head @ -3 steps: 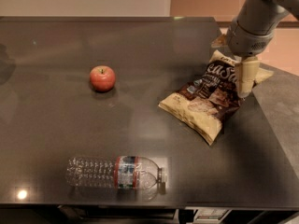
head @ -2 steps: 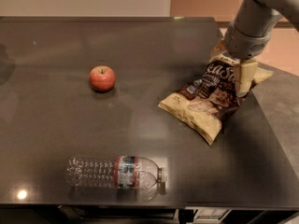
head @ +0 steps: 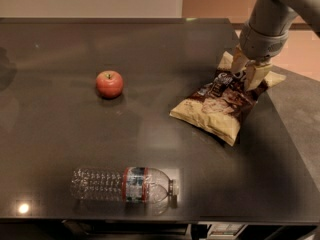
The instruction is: Move brown chip bag near apple
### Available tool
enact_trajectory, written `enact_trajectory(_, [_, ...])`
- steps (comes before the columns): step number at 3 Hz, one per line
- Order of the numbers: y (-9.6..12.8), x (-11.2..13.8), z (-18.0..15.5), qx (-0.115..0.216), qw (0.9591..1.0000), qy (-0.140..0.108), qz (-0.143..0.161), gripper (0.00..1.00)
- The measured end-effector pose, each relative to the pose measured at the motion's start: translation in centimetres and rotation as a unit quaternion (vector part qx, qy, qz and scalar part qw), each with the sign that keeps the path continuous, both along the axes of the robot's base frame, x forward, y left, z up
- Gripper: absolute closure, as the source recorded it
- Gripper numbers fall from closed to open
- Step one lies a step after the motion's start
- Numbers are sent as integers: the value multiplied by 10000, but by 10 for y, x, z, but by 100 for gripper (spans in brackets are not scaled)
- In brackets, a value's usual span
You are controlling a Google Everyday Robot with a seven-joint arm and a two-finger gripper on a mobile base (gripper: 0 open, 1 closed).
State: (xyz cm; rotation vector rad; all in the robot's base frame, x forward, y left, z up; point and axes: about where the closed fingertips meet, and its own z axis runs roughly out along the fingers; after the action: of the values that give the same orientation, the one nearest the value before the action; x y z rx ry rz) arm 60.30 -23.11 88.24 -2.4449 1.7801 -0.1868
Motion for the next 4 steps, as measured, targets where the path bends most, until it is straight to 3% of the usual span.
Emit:
enact_trajectory(1, [6, 3, 11, 88, 10000, -43, -18, 87])
enact_trajectory(2, [23, 11, 26, 272, 9995, -169, -14, 100])
enact_trajectory(4, [86, 33, 52, 744, 9945, -444, 591, 100])
